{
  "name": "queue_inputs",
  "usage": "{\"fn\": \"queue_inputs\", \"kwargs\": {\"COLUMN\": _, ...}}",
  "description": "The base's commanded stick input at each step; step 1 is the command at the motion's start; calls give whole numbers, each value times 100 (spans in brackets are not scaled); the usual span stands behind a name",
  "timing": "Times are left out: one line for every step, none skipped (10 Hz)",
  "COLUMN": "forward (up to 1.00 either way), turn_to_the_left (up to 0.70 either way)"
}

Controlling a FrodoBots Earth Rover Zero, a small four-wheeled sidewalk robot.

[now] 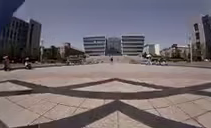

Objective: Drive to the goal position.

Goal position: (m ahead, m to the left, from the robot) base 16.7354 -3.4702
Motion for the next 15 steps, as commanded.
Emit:
{"fn": "queue_inputs", "kwargs": {"forward": 100, "turn_to_the_left": 0}}
{"fn": "queue_inputs", "kwargs": {"forward": 100, "turn_to_the_left": 0}}
{"fn": "queue_inputs", "kwargs": {"forward": 100, "turn_to_the_left": 0}}
{"fn": "queue_inputs", "kwargs": {"forward": 100, "turn_to_the_left": 0}}
{"fn": "queue_inputs", "kwargs": {"forward": 100, "turn_to_the_left": 0}}
{"fn": "queue_inputs", "kwargs": {"forward": 100, "turn_to_the_left": 0}}
{"fn": "queue_inputs", "kwargs": {"forward": 100, "turn_to_the_left": 0}}
{"fn": "queue_inputs", "kwargs": {"forward": 100, "turn_to_the_left": 0}}
{"fn": "queue_inputs", "kwargs": {"forward": 100, "turn_to_the_left": 0}}
{"fn": "queue_inputs", "kwargs": {"forward": 100, "turn_to_the_left": 0}}
{"fn": "queue_inputs", "kwargs": {"forward": 100, "turn_to_the_left": 0}}
{"fn": "queue_inputs", "kwargs": {"forward": 100, "turn_to_the_left": 0}}
{"fn": "queue_inputs", "kwargs": {"forward": 100, "turn_to_the_left": 0}}
{"fn": "queue_inputs", "kwargs": {"forward": 100, "turn_to_the_left": 0}}
{"fn": "queue_inputs", "kwargs": {"forward": 100, "turn_to_the_left": 0}}
